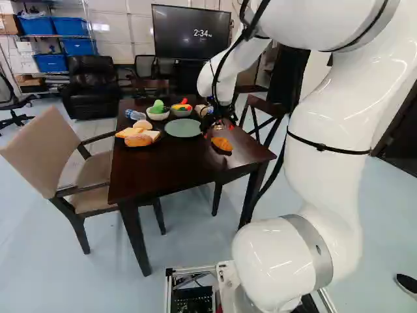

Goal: Move the croissant to the empty plate

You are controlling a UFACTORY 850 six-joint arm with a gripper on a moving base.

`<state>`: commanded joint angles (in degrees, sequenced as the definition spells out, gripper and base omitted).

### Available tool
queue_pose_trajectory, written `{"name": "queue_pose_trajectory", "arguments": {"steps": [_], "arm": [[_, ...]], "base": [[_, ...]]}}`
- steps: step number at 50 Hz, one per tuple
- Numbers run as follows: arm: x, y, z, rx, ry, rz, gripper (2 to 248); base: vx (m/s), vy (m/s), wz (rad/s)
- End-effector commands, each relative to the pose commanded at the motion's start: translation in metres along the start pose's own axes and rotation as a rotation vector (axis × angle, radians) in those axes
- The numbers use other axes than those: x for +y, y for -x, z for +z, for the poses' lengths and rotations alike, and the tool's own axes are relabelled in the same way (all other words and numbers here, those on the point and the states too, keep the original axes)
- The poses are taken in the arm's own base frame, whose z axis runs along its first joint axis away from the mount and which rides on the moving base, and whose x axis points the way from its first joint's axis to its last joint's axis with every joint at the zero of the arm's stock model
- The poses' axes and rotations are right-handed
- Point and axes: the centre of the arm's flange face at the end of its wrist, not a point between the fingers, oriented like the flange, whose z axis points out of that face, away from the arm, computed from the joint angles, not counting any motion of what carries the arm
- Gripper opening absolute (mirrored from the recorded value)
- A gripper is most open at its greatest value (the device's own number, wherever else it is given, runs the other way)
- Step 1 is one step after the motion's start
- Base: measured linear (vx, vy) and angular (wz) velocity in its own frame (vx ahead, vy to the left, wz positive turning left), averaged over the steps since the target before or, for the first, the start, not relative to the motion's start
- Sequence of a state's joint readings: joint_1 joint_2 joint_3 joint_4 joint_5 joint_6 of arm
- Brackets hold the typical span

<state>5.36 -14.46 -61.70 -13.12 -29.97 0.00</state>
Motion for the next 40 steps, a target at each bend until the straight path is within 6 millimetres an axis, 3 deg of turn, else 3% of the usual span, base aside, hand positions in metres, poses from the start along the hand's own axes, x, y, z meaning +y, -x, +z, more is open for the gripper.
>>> {"name": "queue_pose_trajectory", "arguments": {"steps": [40], "arm": [[-0.0003, 0.0017, 0.0074, -0.048, -0.002, -0.001, 247]], "base": [[0.000, 0.000, 0.000]]}}
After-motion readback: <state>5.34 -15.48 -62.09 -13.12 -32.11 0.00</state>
